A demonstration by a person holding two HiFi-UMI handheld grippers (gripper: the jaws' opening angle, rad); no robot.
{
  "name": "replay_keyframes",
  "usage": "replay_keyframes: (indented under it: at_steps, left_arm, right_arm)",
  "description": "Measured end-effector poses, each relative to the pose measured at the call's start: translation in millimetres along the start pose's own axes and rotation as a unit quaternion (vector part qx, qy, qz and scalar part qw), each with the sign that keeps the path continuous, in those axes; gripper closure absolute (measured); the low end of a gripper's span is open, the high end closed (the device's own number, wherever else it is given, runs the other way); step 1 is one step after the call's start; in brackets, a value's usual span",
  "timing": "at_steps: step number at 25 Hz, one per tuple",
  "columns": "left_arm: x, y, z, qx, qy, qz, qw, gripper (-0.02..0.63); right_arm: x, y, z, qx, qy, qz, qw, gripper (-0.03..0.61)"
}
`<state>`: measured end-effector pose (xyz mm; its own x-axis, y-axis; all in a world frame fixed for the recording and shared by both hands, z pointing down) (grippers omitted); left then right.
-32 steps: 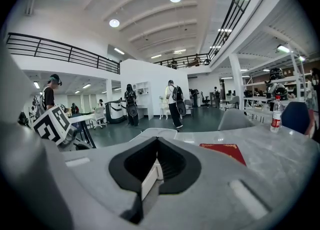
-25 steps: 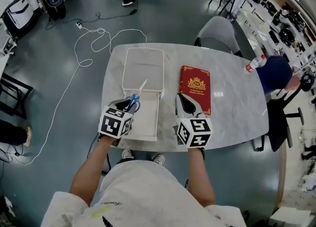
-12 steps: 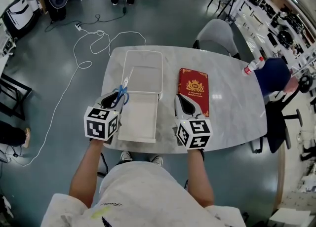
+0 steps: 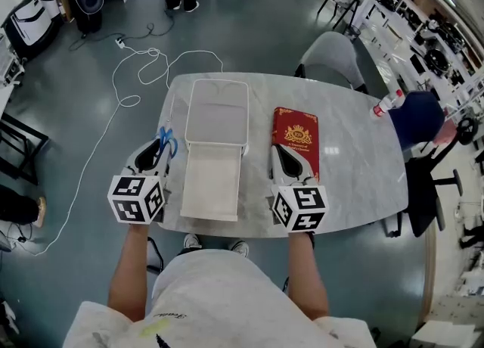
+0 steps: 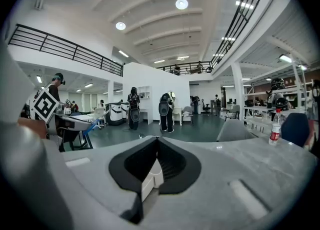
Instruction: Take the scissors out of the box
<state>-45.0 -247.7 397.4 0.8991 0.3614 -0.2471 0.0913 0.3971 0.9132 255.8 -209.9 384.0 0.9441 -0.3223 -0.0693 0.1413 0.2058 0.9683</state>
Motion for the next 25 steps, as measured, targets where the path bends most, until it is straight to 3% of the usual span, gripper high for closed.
replay_keyframes:
  at_steps: [6,25]
  left_arm:
    - [-4.9,-2.0,-6.9,0.019,-0.008,-0.005,0.9998,0.534]
    - [-1.7,3.0,-5.1,0.009,-0.001,-0.007,0.9999,0.534]
  right_arm:
    - [1.4,-0.5,-2.7,0.003,0.005,-0.01,1.0,0.574]
    - [2.3,-2.5,-5.1,0.005,0.009,-0.008,1.0,0.573]
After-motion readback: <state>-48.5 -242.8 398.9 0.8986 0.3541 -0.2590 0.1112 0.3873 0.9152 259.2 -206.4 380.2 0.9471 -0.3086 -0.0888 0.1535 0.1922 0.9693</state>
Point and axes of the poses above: the fingertips, and each gripper's own axes: z forward along the fingers, x to its right, y out of its underside, the point moved 6 cm from there along -z, backward along the fingers, and after that the axes turned 7 degrees about -z, right-handed, at the moved point
